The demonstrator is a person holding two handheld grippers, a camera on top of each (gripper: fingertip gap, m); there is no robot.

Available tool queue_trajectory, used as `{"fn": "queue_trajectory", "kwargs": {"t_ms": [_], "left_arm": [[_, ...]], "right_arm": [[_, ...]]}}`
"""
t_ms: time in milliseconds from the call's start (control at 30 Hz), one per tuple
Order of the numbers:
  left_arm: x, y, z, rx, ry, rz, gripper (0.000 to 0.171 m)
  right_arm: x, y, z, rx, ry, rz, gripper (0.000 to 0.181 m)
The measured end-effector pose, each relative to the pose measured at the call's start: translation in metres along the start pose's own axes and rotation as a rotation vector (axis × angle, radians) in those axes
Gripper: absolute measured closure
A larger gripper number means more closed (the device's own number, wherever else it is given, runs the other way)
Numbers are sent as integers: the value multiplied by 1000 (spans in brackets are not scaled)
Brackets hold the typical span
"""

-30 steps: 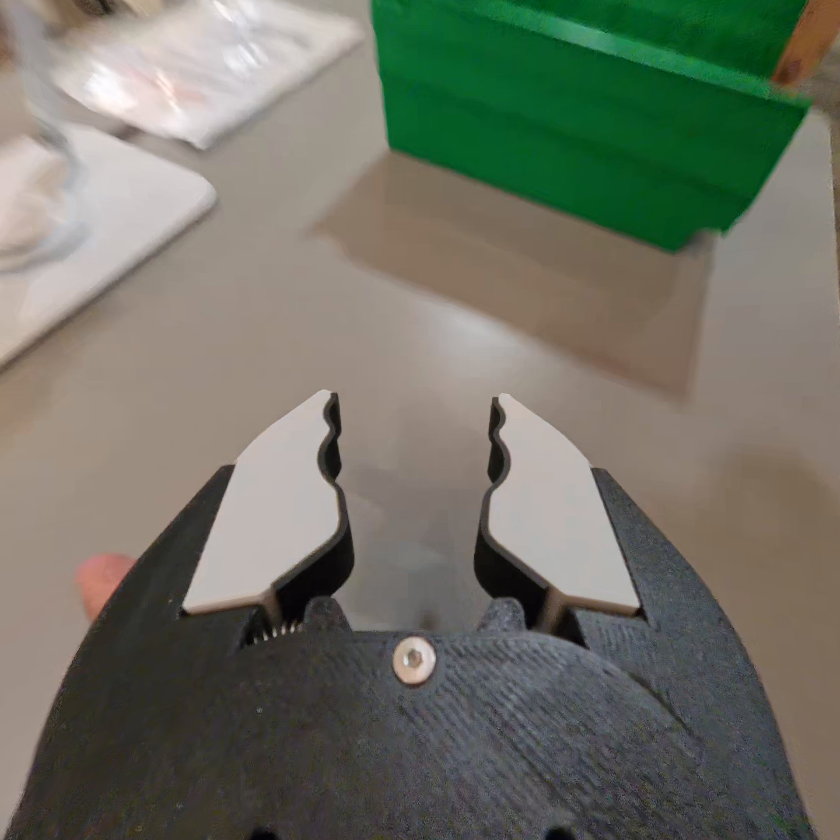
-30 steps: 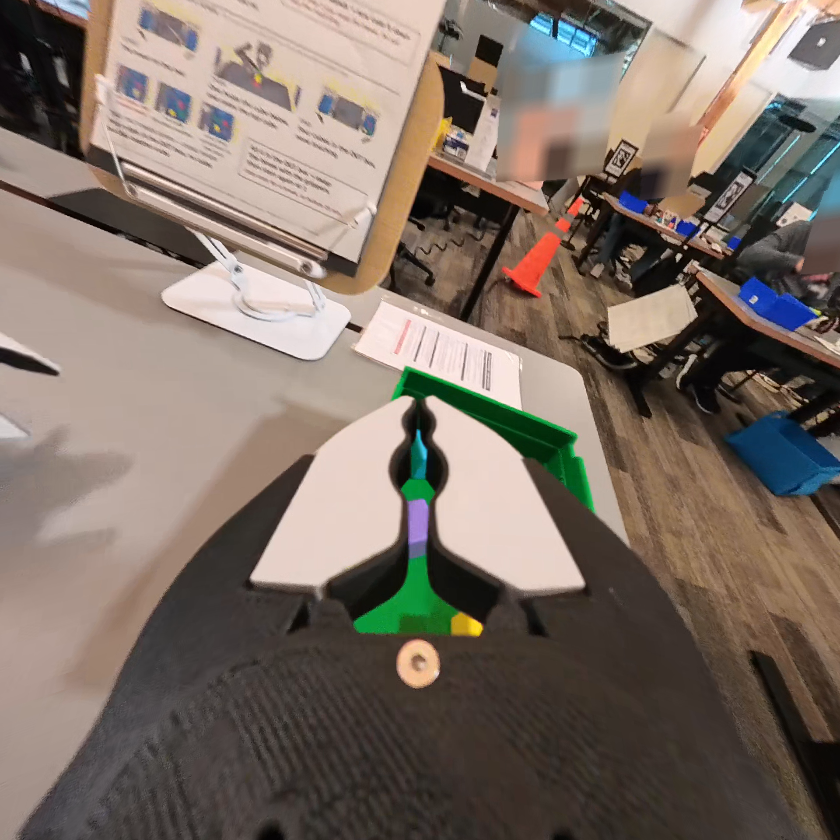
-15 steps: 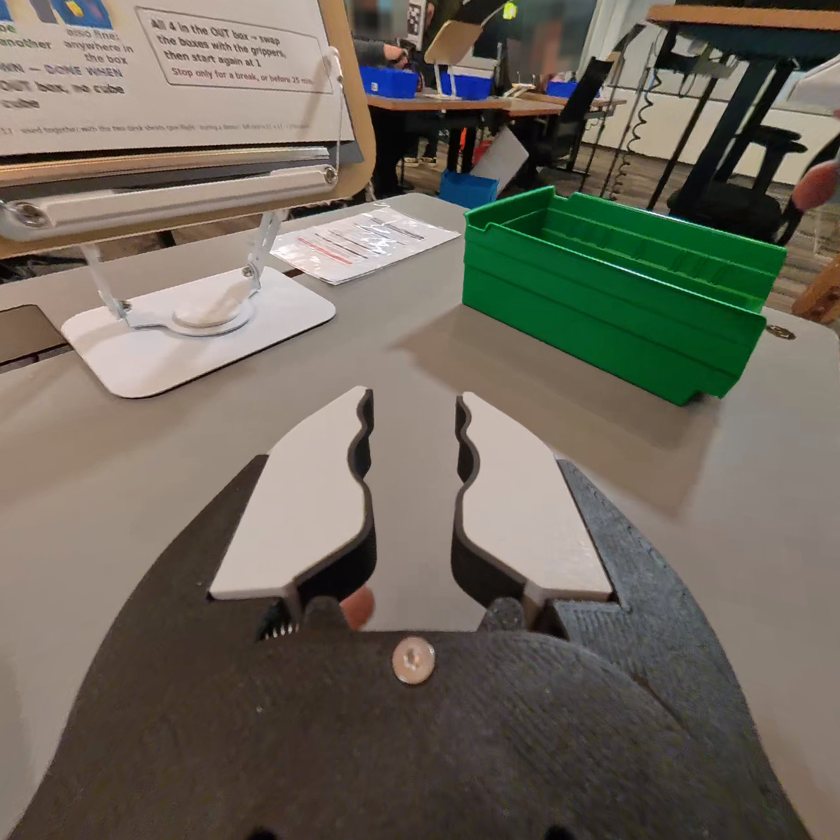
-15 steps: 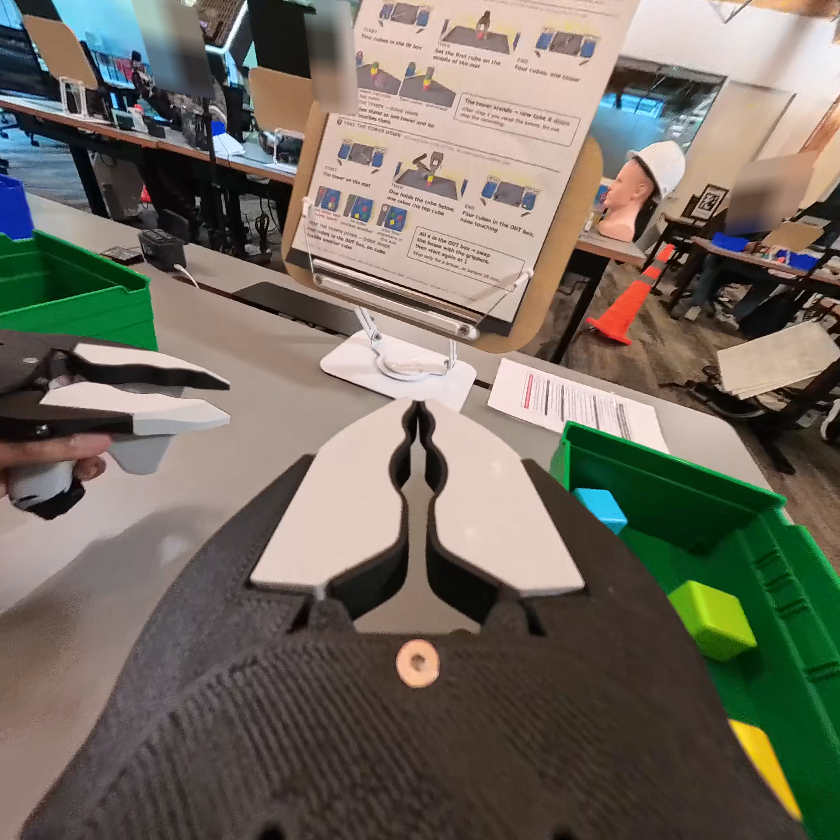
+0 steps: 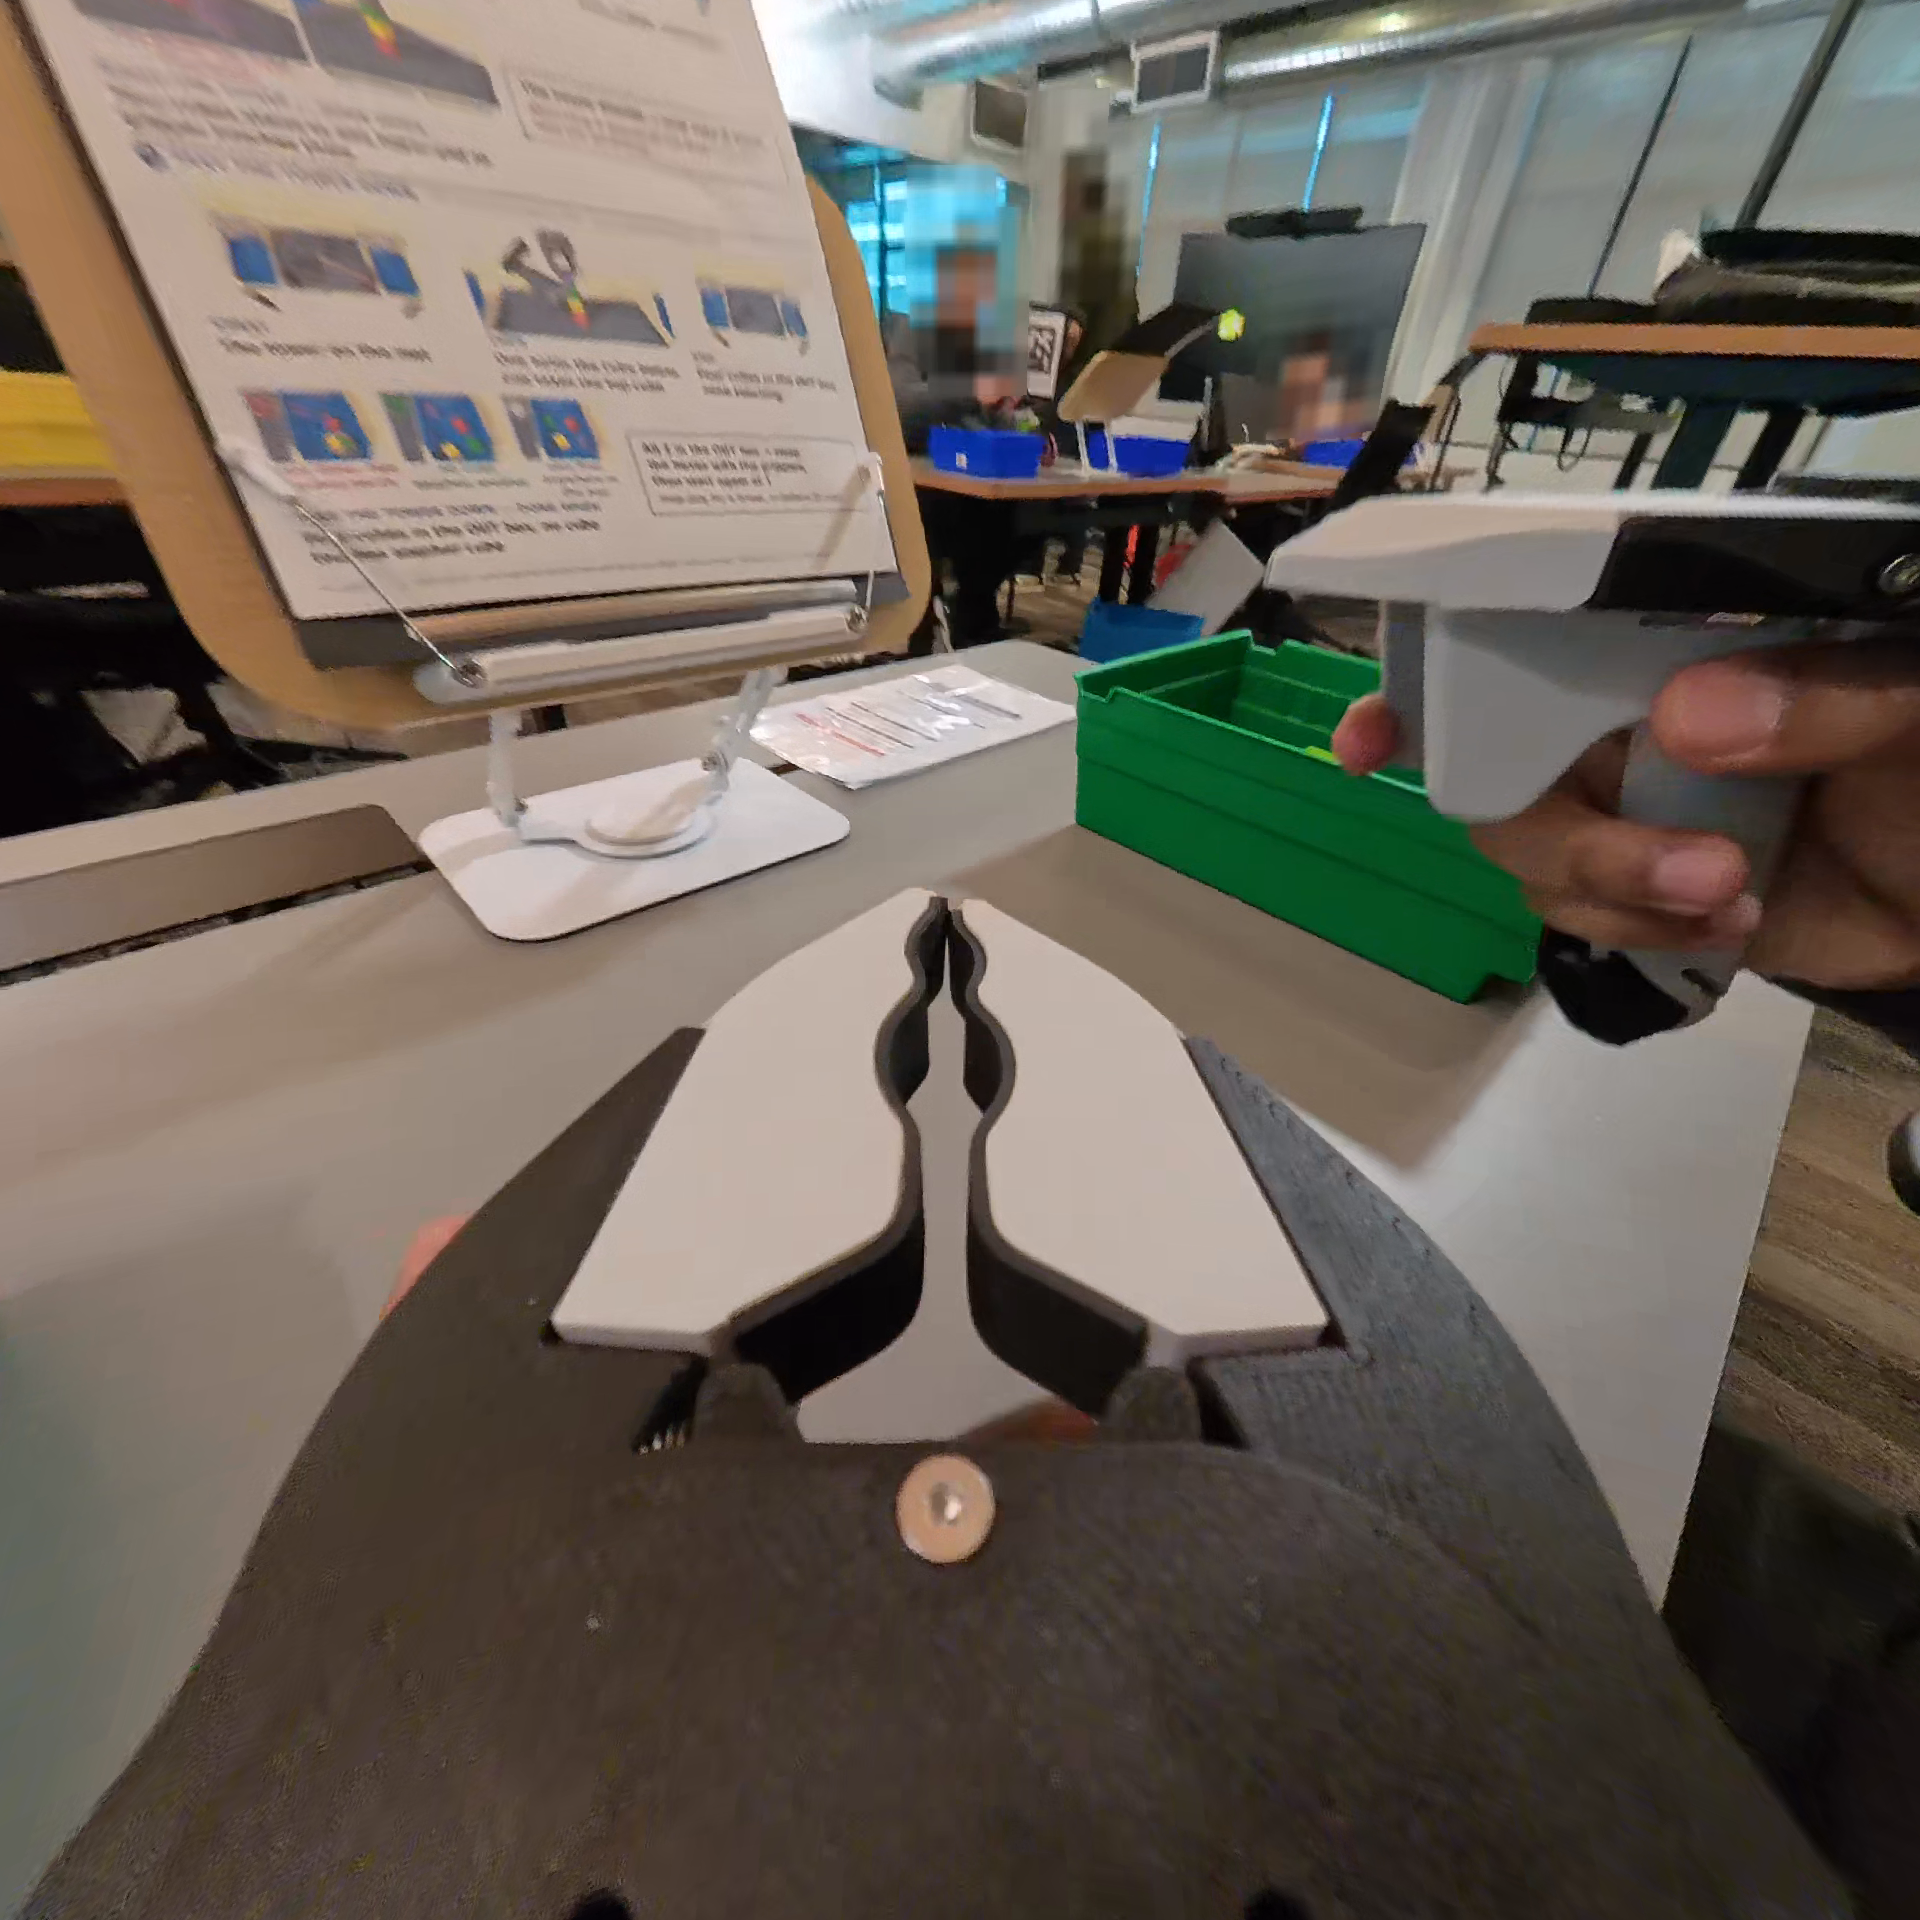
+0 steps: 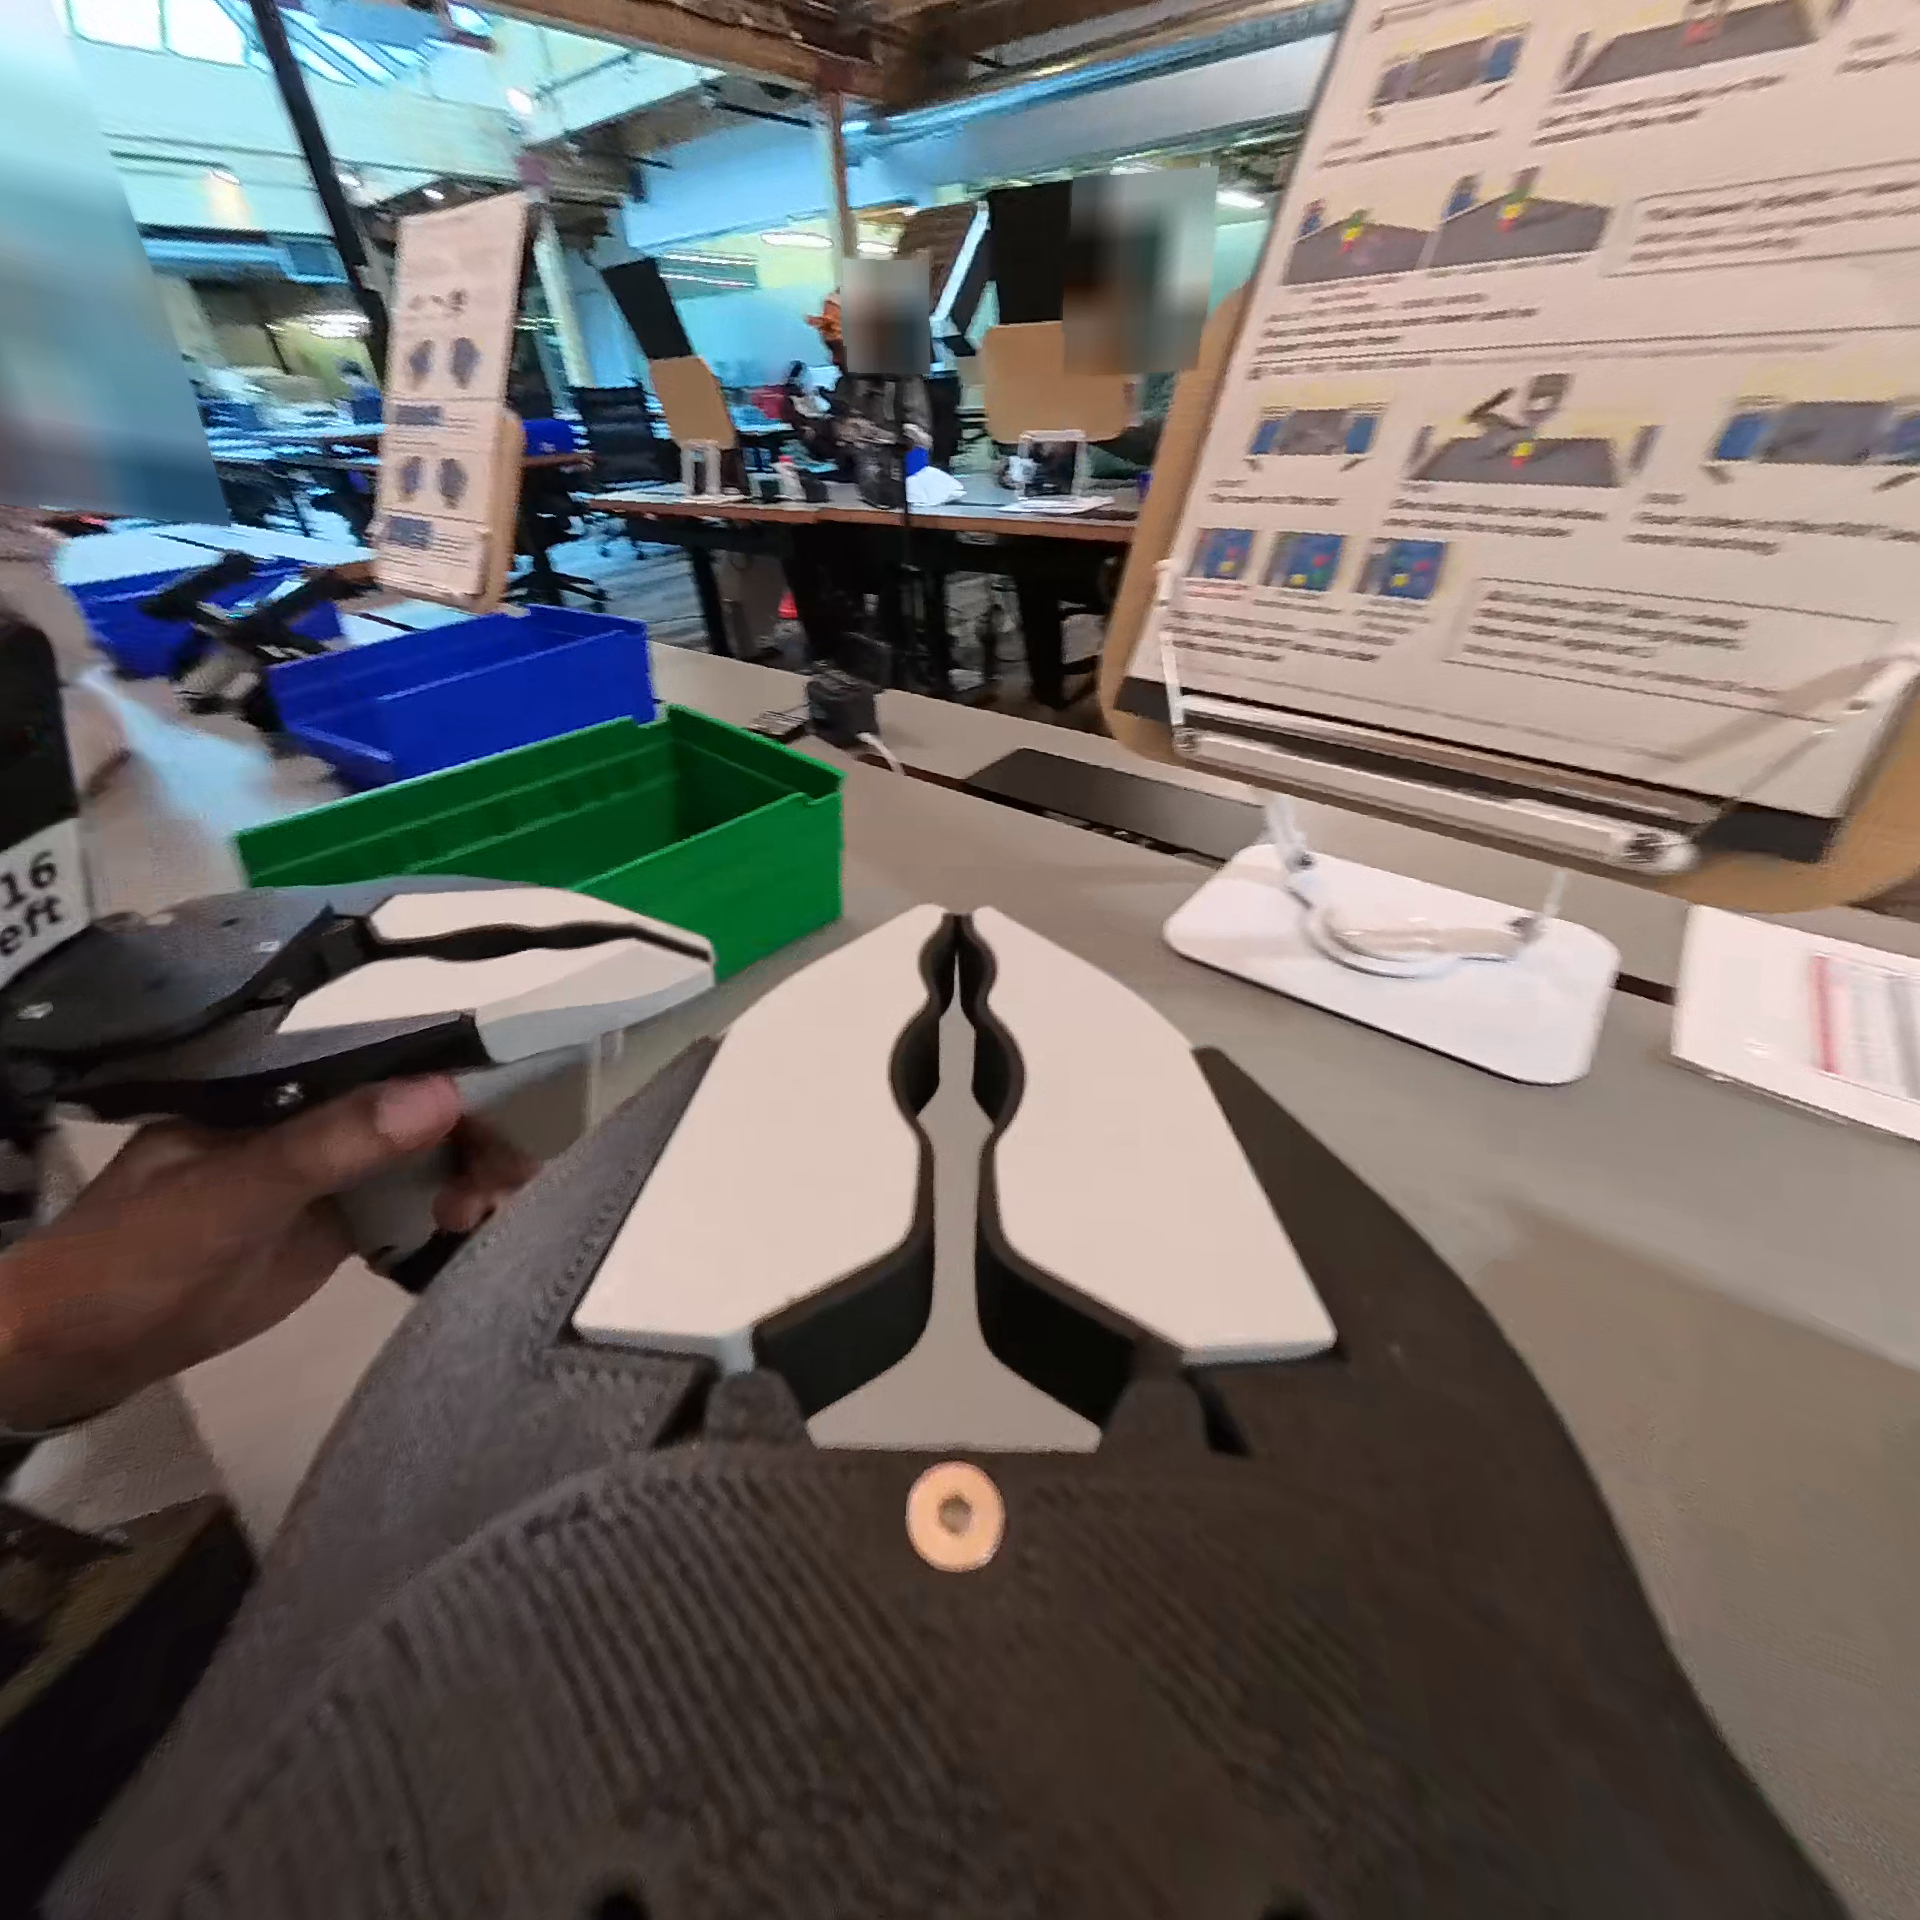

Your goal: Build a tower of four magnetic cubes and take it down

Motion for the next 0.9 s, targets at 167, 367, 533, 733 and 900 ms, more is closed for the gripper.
{"fn": "queue_trajectory", "kwargs": {"t_ms": [167, 367, 533, 733, 900], "left_arm": [[28, -5, 4, 41, -90, -56, 171], [27, -29, 37, 215, -61, -19, 171], [14, -50, 40, 294, -79, 77, 171], [-1, -56, 43, 424, -83, 178, 171], [-13, -54, 38, 394, -142, 153, 171]], "right_arm": [[8, 26, 40, 9, 69, -111, 181], [29, 52, 104, -66, 192, -167, 179], [33, 56, 106, -23, 140, -176, 176], [40, 44, 101, -178, 67, -191, 177], [49, 33, 106, -236, 85, -152, 178]]}}
Point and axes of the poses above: each gripper's, where its closed fingertips meet, x back along the fingers, z out of its underside, y = z × x across the jaws, the point moved 5 cm from there along x, back along the fingers, and after that the axes turned 4 degrees about z, right-handed, at the moved point
